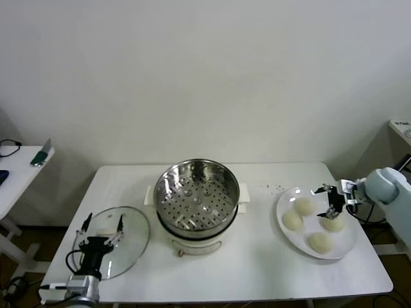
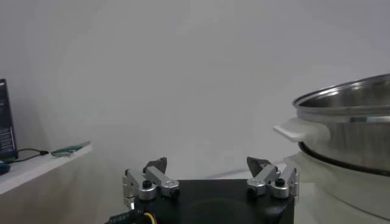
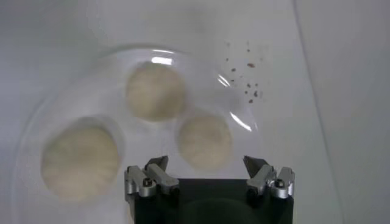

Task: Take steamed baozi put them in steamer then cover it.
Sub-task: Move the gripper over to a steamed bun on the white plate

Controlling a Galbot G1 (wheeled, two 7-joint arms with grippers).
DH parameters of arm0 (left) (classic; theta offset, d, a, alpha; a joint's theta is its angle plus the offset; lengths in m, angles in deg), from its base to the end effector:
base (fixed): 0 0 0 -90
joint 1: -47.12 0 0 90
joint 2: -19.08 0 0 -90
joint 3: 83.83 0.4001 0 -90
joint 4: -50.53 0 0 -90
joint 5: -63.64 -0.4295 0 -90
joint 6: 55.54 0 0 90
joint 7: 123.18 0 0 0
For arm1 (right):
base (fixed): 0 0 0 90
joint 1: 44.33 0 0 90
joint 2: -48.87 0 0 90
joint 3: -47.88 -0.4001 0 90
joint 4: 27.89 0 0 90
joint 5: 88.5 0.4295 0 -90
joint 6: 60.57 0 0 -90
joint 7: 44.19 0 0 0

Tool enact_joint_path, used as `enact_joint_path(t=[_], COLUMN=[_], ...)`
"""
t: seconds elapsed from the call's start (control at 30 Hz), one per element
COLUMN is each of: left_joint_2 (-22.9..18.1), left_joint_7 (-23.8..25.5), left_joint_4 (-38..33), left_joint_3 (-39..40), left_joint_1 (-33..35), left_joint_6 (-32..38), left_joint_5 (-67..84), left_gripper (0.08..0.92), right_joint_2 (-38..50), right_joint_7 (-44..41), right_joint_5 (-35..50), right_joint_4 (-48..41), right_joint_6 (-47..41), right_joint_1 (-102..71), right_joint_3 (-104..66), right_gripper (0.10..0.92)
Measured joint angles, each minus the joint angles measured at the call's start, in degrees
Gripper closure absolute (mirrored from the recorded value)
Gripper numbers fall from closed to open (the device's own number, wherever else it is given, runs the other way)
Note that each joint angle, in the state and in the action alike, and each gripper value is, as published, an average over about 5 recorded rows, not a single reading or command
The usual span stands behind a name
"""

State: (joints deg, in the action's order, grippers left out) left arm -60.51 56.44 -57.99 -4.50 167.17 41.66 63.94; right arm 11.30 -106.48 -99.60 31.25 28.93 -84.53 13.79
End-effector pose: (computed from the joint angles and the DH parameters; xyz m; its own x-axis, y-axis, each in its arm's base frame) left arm 0.2234 0.1218 -0.4131 -0.9946 -0.0927 0.0460 -0.0789 0.9671 0.2417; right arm 0.6072 -0.3056 -0.2425 -0.2787 -0.1453 0.9493 -0.9603 0.0557 -0.2734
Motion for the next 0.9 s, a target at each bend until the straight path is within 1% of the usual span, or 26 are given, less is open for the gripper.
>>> enact_joint_path(t=[0.33,0.63,0.9], left_joint_2=[1.2,1.9,2.2], left_joint_7=[-0.2,-0.3,-0.8], left_joint_4=[0.2,0.7,0.8], left_joint_3=[-0.4,-0.7,-1.3], left_joint_1=[-0.4,-0.7,-1.4], left_joint_6=[-0.6,-0.9,-1.5], left_joint_5=[0.4,0.7,0.9], left_gripper=[0.177,0.177,0.177], right_joint_2=[-5.7,-10.5,-13.5], right_joint_7=[-2.1,-2.5,-2.9], right_joint_5=[-0.4,0.0,0.3], right_joint_4=[-8.8,-14.6,-18.0], right_joint_6=[0.7,1.2,1.6], right_joint_1=[8.8,11.2,12.2], right_joint_3=[12.6,16.7,19.0], right_gripper=[0.203,0.203,0.203])
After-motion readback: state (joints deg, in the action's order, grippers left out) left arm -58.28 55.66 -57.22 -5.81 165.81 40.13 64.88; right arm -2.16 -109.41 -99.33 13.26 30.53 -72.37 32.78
